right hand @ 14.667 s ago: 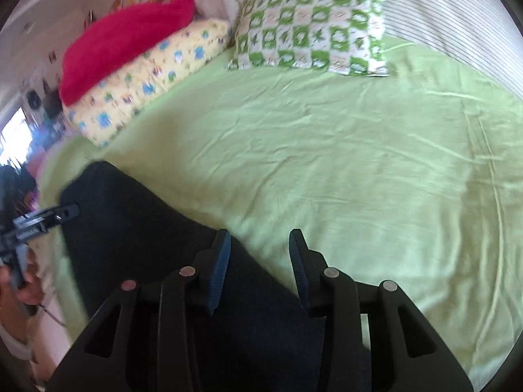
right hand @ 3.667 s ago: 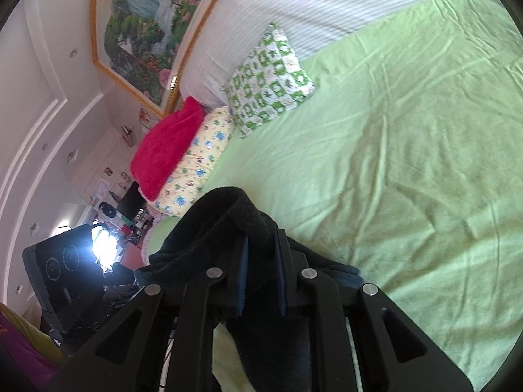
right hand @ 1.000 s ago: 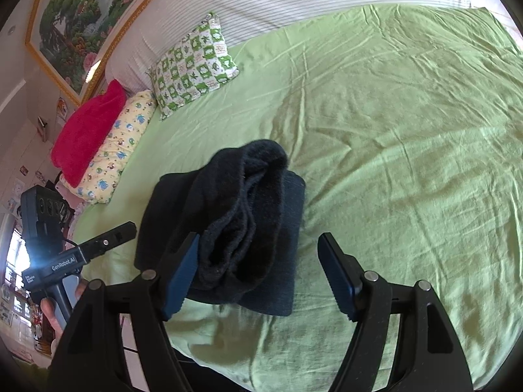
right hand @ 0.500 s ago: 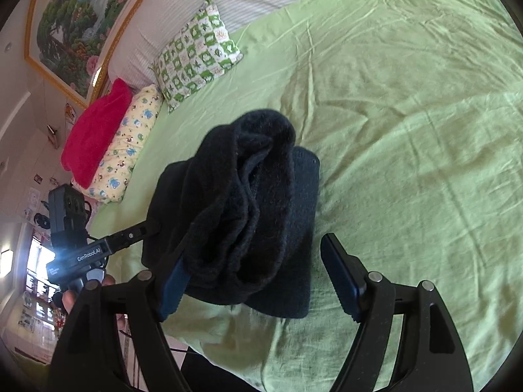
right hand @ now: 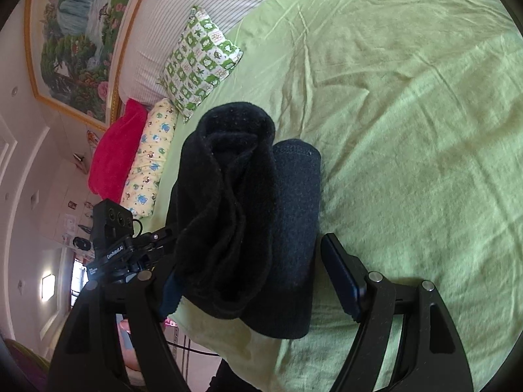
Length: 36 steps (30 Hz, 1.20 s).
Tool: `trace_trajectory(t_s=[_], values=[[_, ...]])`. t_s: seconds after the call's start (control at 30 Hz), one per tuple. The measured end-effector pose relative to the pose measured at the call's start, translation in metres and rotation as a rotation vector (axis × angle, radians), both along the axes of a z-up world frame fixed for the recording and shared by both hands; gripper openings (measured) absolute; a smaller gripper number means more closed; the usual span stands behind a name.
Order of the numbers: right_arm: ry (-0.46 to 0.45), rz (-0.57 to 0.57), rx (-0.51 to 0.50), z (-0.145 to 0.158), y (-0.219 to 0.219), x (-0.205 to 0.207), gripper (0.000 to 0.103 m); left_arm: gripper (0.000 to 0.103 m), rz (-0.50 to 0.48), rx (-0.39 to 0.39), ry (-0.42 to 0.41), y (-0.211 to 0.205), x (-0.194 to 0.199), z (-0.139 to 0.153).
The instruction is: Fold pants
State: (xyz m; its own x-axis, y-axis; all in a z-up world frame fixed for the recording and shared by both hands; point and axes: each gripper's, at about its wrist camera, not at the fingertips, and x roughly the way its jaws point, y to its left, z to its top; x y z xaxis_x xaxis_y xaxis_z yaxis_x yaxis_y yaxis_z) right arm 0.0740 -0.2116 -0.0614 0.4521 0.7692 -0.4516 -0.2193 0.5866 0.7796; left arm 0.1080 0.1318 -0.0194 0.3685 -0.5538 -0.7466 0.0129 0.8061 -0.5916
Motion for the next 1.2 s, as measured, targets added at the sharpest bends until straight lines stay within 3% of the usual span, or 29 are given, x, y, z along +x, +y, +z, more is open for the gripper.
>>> trace_trajectory(t_s=[0.17, 0.33, 0.47, 0.83, 1.2], values=[[-0.032, 0.027, -0.017, 0.001, 0.005, 0.000, 0.073, 0.061, -0.008, -0.011, -0.016, -0.001, -0.002, 0.002], [-0.035, 0.034, 0.019, 0.001, 0.002, 0.000, 0.051, 0.043, -0.020, -0.020, -0.038, -0.004, -0.004, 0.008], [-0.062, 0.042, -0.003, 0.008, 0.005, -0.004, 0.047, 0.034, -0.031, 0.019, -0.082, -0.010, -0.007, 0.023], [-0.133, 0.078, -0.026, 0.038, 0.018, -0.003, 0.047, 0.032, -0.002, 0.054, -0.157, -0.001, -0.019, 0.058], [-0.196, 0.133, -0.047, 0.065, 0.047, 0.026, 0.047, 0.032, 0.055, 0.154, -0.214, 0.020, -0.014, 0.083]])
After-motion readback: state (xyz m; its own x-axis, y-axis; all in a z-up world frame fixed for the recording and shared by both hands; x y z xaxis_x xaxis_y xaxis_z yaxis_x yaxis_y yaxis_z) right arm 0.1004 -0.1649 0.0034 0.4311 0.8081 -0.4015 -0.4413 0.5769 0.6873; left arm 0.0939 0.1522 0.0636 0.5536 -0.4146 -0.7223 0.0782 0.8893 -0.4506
